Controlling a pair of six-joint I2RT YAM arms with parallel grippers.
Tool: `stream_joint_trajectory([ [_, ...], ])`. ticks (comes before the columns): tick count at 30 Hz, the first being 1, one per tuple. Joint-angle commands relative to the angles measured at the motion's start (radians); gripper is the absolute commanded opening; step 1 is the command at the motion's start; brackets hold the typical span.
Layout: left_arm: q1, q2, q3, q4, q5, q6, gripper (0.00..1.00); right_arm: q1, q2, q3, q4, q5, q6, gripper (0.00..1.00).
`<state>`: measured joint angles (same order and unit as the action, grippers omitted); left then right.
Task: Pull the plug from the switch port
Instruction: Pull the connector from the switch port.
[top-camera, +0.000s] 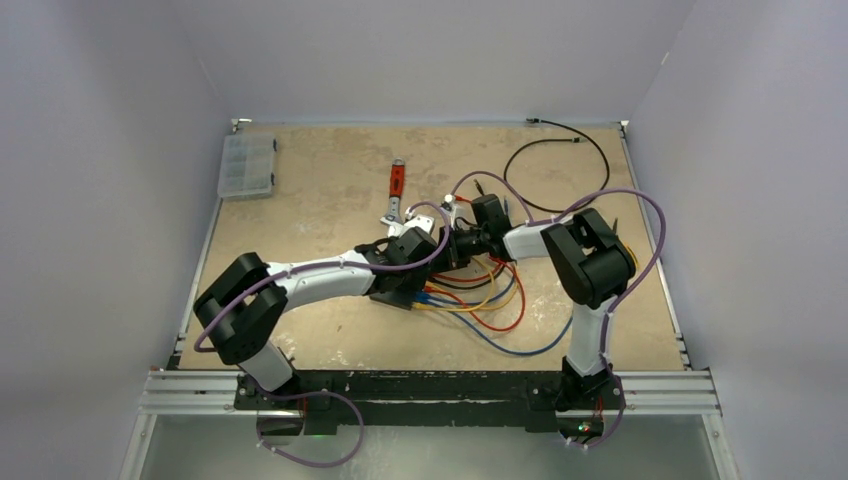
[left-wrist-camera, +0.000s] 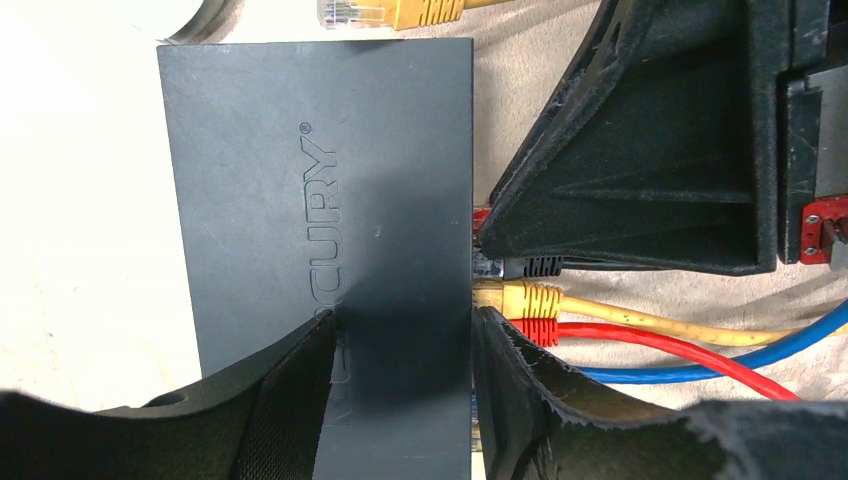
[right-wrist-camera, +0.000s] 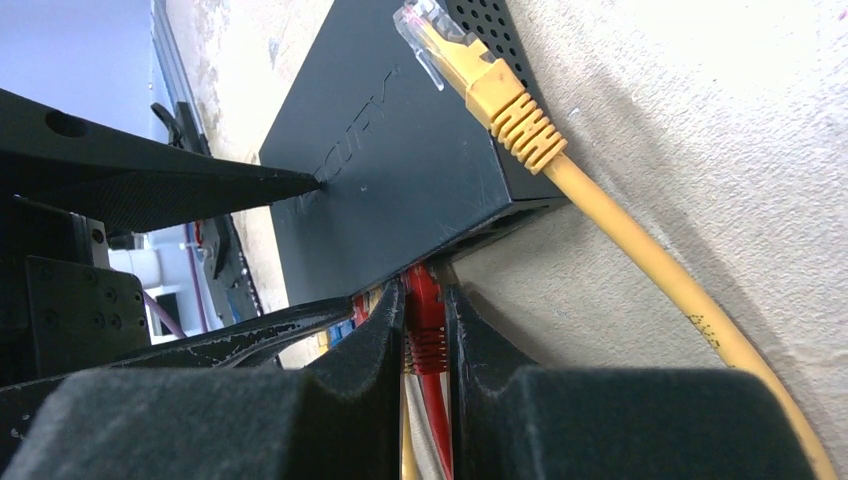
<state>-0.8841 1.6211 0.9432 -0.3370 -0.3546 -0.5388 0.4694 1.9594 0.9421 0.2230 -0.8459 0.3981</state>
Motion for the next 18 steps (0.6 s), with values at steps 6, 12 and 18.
stream_joint_trajectory([
  [6, 0.051, 0.044, -0.025, -0.163, -0.129, 0.03, 0.51, -0.049, -0.06, -0.026, -0.13, 0.039, -0.104, 0.0],
  [12, 0.063, 0.052, -0.032, -0.175, -0.142, 0.019, 0.54, -0.056, -0.089, -0.036, -0.162, 0.042, -0.135, 0.0],
  [18, 0.079, 0.051, -0.041, -0.174, -0.133, 0.009, 0.54, -0.059, -0.131, -0.045, -0.188, 0.044, -0.162, 0.0],
])
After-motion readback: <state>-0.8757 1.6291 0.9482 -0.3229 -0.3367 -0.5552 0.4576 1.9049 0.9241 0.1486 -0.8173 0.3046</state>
